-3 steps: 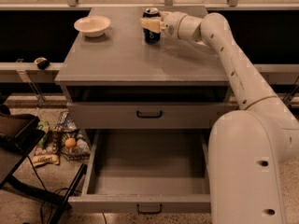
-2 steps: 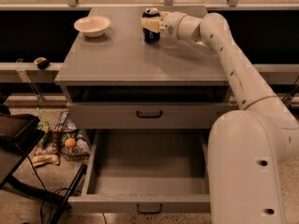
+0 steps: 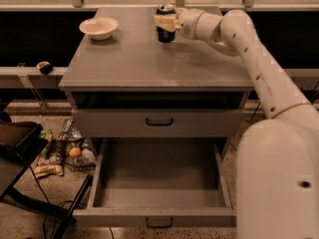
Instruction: Place pepsi can into middle drawer
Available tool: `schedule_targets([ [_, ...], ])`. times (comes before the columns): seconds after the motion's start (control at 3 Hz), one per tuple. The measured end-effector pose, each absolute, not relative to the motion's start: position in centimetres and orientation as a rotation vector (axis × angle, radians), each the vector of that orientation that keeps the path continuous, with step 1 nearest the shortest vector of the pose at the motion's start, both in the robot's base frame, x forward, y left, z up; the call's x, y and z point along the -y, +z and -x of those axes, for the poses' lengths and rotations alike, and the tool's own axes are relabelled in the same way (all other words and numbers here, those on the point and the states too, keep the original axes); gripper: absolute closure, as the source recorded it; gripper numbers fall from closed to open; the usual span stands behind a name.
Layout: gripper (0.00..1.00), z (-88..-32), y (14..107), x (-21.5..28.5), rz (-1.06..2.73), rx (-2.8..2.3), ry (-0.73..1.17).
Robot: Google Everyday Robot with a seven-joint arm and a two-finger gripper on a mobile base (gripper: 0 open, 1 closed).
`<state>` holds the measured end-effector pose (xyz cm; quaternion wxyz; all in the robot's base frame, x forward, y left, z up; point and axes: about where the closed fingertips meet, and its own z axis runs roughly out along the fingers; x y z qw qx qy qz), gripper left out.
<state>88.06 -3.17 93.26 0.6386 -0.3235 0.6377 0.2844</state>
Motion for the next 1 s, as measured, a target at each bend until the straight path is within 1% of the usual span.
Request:
schedule_targets([
  [0.33, 1.00, -82.3, 98.7, 6.2, 0.763, -1.362, 0.591],
  [0.67, 1.00, -75.1, 101.6, 7.3, 0.798, -1.276, 0.582],
  [1.0, 1.00, -67.6, 99.4, 7.7, 0.862, -1.268, 0.646],
])
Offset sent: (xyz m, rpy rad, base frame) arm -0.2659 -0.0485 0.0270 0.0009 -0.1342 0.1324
